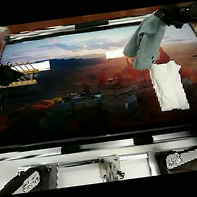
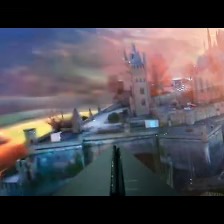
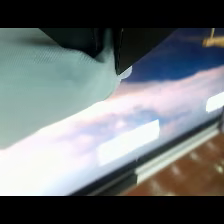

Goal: Fold the shirts.

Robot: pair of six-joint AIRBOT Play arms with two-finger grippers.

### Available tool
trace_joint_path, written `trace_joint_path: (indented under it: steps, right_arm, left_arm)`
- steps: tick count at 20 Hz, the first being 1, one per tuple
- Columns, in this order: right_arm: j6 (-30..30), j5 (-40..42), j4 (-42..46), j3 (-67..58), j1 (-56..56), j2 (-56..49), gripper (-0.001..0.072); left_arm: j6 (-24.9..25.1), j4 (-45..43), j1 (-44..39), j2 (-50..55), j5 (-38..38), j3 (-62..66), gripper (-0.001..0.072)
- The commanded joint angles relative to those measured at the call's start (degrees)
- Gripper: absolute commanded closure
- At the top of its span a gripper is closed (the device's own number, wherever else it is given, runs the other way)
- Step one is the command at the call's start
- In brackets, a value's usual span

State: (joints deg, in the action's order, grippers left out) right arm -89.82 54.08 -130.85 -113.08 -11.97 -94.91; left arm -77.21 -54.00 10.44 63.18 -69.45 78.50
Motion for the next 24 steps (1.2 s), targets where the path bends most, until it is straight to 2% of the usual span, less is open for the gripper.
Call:
trace_joint_path:
  steps: [1, 7, 9, 11, 13, 16, 18, 24]
  right_arm:
    - [-2.58, -7.50, 0.42, -0.31, -2.14, -1.18, 0.0654]
    - [-4.35, -19.06, 0.22, -0.31, -1.84, -3.98, 0.0654]
    - [-4.28, -20.17, 2.69, -0.28, -2.34, -3.98, 0.0654]
    - [-0.44, -14.01, 6.03, -0.28, -4.37, -3.96, 0.0654]
    - [4.11, -1.99, 9.79, -0.28, -6.93, -3.91, 0.0654]
    - [12.94, 14.73, 20.94, -0.28, -9.68, -2.62, 0.0654]
    - [17.33, 20.98, 26.56, -0.28, -10.47, -0.68, 0.0654]
    - [22.56, 32.24, 31.10, -0.28, -10.43, 3.89, 0.0653]
  left_arm:
    - [0.02, -0.02, -0.11, -0.04, -0.74, 0.07, 0.0676]
    - [0.02, -0.02, -0.11, -0.04, -3.19, 0.04, 0.0675]
    - [0.02, -0.02, -0.11, -0.04, -3.08, 0.07, 0.0676]
    - [0.00, -0.02, -0.11, -0.07, -3.13, 0.07, 0.0676]
    - [0.00, -0.02, -0.11, -0.11, -3.23, 0.07, 0.0675]
    - [0.02, -0.02, -0.11, -0.26, -3.23, 0.07, 0.0676]
    - [0.02, -0.02, -0.11, -0.48, -3.21, 0.07, 0.0676]
    - [0.22, -0.02, -0.11, -0.59, -3.21, 0.07, 0.0676]
